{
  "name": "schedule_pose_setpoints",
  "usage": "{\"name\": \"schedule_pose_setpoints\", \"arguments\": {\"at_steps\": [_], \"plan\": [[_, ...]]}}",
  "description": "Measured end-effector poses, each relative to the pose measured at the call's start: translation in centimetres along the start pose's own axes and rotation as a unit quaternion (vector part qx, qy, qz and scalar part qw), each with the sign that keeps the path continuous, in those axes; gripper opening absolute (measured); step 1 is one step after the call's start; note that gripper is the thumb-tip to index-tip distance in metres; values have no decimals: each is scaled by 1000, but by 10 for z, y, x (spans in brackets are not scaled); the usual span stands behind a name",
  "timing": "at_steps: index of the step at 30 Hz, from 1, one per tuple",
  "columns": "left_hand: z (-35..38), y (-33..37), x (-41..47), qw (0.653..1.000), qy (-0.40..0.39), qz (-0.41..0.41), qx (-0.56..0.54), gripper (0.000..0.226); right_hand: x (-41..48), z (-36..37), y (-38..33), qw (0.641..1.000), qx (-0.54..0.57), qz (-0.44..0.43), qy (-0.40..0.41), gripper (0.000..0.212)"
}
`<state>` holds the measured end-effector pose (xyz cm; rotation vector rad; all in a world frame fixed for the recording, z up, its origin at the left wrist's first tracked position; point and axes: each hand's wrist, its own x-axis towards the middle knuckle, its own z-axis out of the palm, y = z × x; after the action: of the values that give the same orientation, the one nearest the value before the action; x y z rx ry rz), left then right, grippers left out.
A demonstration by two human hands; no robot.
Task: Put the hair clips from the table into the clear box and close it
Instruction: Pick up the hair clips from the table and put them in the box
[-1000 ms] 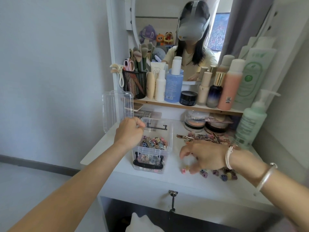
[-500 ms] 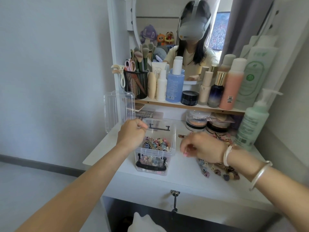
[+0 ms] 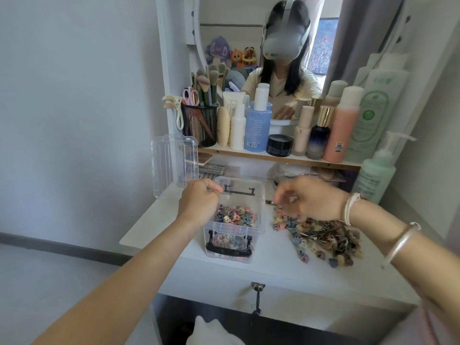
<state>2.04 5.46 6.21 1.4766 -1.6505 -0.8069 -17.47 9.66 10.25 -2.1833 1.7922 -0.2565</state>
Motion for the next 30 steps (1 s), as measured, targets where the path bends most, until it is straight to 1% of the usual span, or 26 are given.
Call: {"name": "schedule_pose_setpoints", "arguments": {"at_steps": [1,2,3,4,6,7,8,11,13,21,23,24,26,27,28,30], "plan": [[1,0,0,1000,2,2,0,25,-5,6,8,997,-15,34,-73,28],[2,1,0,1000,4,3,-1,25,-9,14,13,989,-41,59,-131,39],[3,2,0,1000,6,2,-1,25,-13,21,18,980,-75,75,-166,50],[4,3,-1,1000,7,2,-1,26,-15,26,21,976,-105,79,-174,58],[5,4,0,1000,9,2,2,26,-16,34,23,976,-137,78,-149,65],[5,4,0,1000,10,2,4,25,-15,36,24,977,-143,75,-138,64],[5,4,0,1000,10,2,6,25,-15,38,24,978,-148,70,-130,59],[5,5,-1,1000,9,2,7,26,-13,41,23,982,-154,40,-102,35],[5,5,-2,1000,8,2,7,26,-12,43,23,985,-148,25,-85,26],[4,5,-2,1000,10,-2,5,25,-3,54,23,990,-141,13,9,26],[5,5,-2,1000,10,-2,5,25,-2,42,21,992,-115,14,50,21],[5,5,-1,1000,10,-2,5,25,0,33,17,992,-87,10,88,19],[7,5,0,1000,9,-4,4,25,3,14,2,987,9,-9,161,16],[8,5,1,1000,8,-6,2,24,5,7,-8,982,61,-26,175,15],[9,6,1,1000,8,-8,0,23,9,2,-19,979,98,-45,172,16],[10,7,2,1000,9,-8,0,22,16,1,-34,983,95,-70,143,20]]}}
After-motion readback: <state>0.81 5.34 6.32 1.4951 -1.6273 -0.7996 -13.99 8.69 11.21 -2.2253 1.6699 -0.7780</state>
